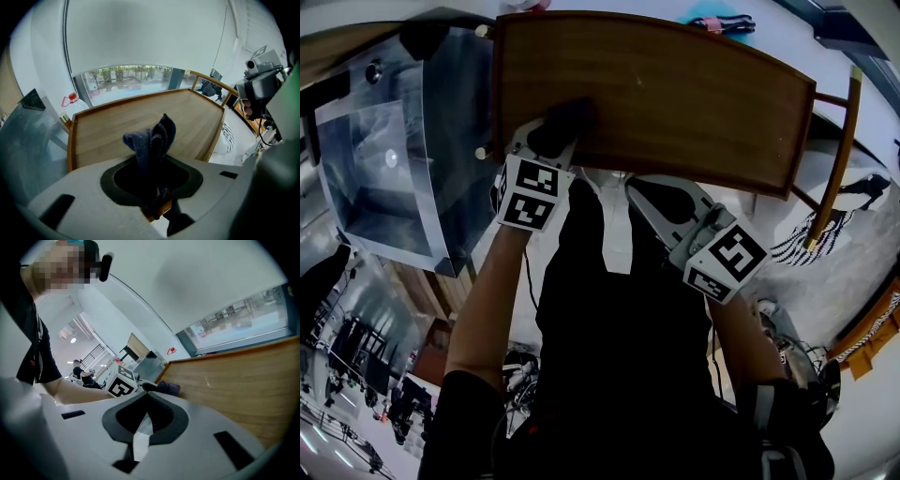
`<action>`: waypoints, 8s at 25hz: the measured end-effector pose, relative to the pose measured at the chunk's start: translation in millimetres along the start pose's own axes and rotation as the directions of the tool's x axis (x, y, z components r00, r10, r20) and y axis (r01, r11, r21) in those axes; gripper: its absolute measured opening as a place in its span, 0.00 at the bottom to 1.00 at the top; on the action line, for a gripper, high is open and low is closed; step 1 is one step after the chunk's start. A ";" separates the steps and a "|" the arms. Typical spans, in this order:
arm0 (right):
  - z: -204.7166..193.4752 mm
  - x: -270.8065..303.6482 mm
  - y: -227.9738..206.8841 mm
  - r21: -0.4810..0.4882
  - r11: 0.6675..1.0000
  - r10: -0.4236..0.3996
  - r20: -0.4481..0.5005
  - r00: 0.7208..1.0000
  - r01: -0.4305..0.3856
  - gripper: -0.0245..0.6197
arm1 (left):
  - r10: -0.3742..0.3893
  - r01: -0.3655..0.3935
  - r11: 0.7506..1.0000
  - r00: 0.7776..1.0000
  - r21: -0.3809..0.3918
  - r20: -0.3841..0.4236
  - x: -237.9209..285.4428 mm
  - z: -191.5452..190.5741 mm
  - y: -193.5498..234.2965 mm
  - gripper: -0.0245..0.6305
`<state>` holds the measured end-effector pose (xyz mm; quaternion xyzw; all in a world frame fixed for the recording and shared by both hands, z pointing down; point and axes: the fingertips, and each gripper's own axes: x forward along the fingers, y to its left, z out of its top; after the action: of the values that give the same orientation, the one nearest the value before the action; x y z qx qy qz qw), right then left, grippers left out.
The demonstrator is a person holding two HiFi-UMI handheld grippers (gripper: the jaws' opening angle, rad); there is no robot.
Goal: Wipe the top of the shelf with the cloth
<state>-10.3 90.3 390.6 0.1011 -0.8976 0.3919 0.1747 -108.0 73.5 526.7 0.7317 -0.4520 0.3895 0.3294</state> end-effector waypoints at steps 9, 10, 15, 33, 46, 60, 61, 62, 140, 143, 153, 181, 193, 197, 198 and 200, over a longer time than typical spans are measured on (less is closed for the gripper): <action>-1.2 -35.9 -19.5 0.029 0.998 -0.049 0.051 0.997 0.048 0.04 | -0.068 0.068 0.996 0.998 0.062 -0.003 21.3 27.9 -43.3 0.24; -1.5 -39.7 -21.4 0.033 0.998 -0.054 0.055 0.997 0.052 0.04 | -0.075 0.076 0.995 0.997 0.070 -0.004 23.7 30.8 -48.5 0.24; -1.3 -58.9 -30.9 0.047 0.996 -0.080 0.084 0.993 0.076 0.04 | -0.114 0.115 0.987 0.993 0.109 -0.010 35.1 44.4 -75.1 0.24; -11.2 -132.6 -66.5 0.109 0.981 -0.175 0.163 0.971 0.159 0.04 | -0.233 0.233 0.947 0.972 0.221 -0.023 75.5 93.3 -168.0 0.24; -20.4 -183.7 -92.0 0.168 0.961 -0.253 0.211 0.944 0.220 0.04 | -0.332 0.329 0.893 0.942 0.307 -0.046 103.9 129.5 -240.5 0.24; -23.0 -233.4 -113.0 0.237 0.933 -0.333 0.289 0.897 0.270 0.04 | -0.427 0.427 0.824 0.900 0.372 -0.088 127.4 157.2 -311.0 0.24; -23.3 -236.0 -114.0 0.244 0.932 -0.336 0.294 0.895 0.270 0.04 | -0.432 0.432 0.819 0.898 0.378 -0.090 128.9 159.1 -315.0 0.24; -24.9 -238.4 -115.3 0.247 0.930 -0.341 0.293 0.893 0.274 0.04 | -0.436 0.436 0.814 0.895 0.383 -0.092 130.4 160.8 -318.9 0.24; 239.0 -66.6 166.1 -0.424 0.889 -0.040 0.303 0.952 0.172 0.04 | -0.178 0.167 0.982 0.650 0.090 0.738 -353.9 233.3 -21.1 0.24; 245.6 -66.5 179.0 -0.444 0.881 -0.025 0.306 0.952 0.166 0.04 | -0.173 0.158 0.983 0.638 0.092 0.750 -366.9 229.4 -19.3 0.24; 255.1 -72.4 194.8 -0.408 0.898 -0.013 0.352 0.936 0.166 0.04 | -0.162 0.159 0.984 0.609 0.081 0.777 -387.6 219.5 -9.2 0.24; 250.2 -58.7 197.0 -0.398 0.903 -0.019 0.331 0.943 0.158 0.04 | -0.167 0.189 0.980 0.605 0.063 0.779 -385.9 205.1 -2.8 0.24; 247.9 -60.3 195.2 -0.400 0.903 -0.022 0.325 0.945 0.158 0.04 | -0.175 0.190 0.979 0.602 0.073 0.779 -385.6 206.2 -6.0 0.24; 246.6 -58.3 195.1 -0.401 0.903 -0.023 0.318 0.948 0.156 0.04 | -0.178 0.195 0.978 0.605 0.072 0.776 -384.0 206.0 -5.8 0.24; 246.5 -58.0 195.2 -0.401 0.903 -0.022 0.317 0.948 0.155 0.04 | -0.179 0.195 0.978 0.605 0.073 0.776 -384.0 206.2 -5.8 0.24; 246.8 -57.5 194.8 -0.402 0.902 -0.022 0.315 0.949 0.154 0.04 | -0.182 0.196 0.978 0.604 0.076 0.776 -383.8 207.2 -5.9 0.24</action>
<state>-77.4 41.6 82.0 0.1608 -0.9714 0.1600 0.0704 -156.6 58.3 93.5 0.8685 -0.4733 -0.0062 0.1469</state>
